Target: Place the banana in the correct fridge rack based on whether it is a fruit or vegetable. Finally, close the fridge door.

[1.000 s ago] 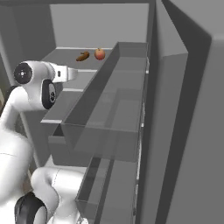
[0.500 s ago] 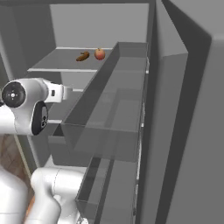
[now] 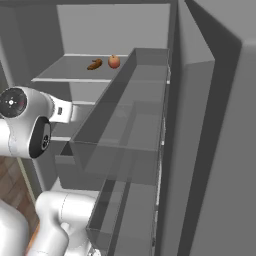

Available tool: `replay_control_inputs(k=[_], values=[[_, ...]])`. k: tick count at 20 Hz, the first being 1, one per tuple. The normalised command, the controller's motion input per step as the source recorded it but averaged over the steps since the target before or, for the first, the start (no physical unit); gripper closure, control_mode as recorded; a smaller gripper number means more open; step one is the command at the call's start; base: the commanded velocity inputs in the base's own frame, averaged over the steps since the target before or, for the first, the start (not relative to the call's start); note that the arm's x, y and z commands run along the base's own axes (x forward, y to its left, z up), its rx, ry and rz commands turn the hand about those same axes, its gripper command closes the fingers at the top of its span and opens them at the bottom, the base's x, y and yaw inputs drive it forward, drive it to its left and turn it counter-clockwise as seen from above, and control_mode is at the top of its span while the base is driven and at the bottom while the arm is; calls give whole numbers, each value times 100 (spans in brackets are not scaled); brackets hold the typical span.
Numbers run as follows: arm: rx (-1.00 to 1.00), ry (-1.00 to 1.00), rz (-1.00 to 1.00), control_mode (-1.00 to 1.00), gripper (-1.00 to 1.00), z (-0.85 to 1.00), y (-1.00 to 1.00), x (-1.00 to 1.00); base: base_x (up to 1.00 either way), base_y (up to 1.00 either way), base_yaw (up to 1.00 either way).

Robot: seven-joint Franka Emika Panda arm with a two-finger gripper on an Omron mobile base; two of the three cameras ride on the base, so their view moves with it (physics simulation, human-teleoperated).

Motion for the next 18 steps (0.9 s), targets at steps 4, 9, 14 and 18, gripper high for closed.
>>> replay_control_inputs(k=[4, 9, 14, 18], values=[[0, 11, -1, -100, -100, 0, -14, 0, 0, 0, 0], [0, 0, 0, 100, -100, 0, 0, 0, -5, -1, 0], [0, 0, 0, 100, -100, 0, 0, 0, -73, -1, -7], [0, 0, 0, 100, -100, 0, 0, 0, -90, -1, -9]])
